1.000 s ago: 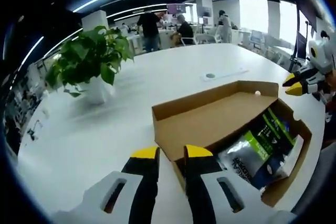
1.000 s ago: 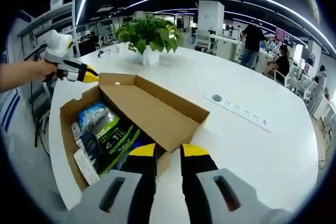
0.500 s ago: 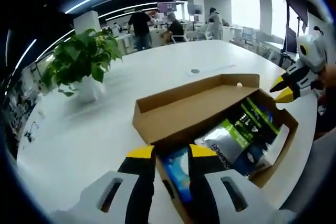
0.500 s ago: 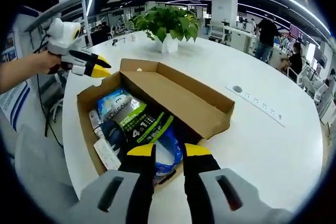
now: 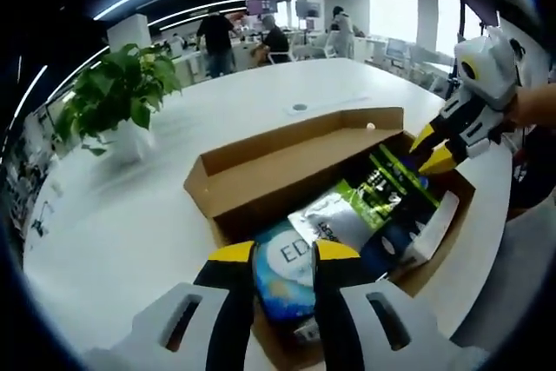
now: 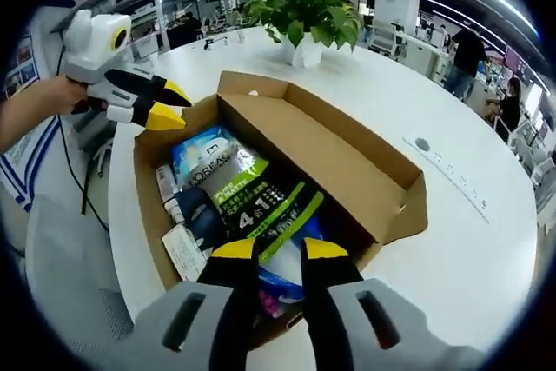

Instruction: Operate the shoe box by opening the lid, removing the specified soft item, and placing it in the target area until the item is outside and the box remains undamaged.

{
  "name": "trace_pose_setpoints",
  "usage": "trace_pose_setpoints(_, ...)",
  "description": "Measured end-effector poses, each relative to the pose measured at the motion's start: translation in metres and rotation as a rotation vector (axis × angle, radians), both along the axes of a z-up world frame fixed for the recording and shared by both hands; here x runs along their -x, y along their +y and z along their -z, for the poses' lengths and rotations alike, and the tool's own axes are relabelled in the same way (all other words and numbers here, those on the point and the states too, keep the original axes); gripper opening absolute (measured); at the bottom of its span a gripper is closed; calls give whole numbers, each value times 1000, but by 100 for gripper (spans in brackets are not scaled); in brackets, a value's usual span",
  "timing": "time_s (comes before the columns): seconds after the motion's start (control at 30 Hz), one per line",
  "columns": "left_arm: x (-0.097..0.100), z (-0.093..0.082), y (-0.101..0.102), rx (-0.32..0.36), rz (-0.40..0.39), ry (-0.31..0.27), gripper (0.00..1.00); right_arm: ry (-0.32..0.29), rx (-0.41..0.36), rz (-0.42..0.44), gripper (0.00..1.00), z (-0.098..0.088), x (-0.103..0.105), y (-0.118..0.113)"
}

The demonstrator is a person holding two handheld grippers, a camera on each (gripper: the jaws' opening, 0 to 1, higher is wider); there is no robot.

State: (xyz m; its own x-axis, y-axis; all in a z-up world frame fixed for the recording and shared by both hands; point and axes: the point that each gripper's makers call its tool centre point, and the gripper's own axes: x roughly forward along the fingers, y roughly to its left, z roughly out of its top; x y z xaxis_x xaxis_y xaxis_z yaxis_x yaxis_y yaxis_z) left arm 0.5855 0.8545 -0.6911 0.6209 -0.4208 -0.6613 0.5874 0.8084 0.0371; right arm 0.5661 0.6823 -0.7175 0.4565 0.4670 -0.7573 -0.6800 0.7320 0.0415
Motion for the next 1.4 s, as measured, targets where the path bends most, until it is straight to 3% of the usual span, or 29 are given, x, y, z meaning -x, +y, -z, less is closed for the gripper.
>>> trace_pose_setpoints(0.3,5,10,-4,15,13,20,22,63,81,-10,18,18,-1,4)
trace_pose_setpoints(0.53,9,19,-8,17,28,40,21,88,70,2,17,26,-2,8)
trace_pose_setpoints(0.7,13,24,-12,30,32,65,20,76,77,8,5,26,-3,7)
trace_pose_setpoints(0.87,17,33,-18,29,53,95,19,78,81,5,0,27,-1,7)
trace_pose_setpoints(1.4,20,57,-31,59,56,205,17,23,172,-100,0,32,2,7)
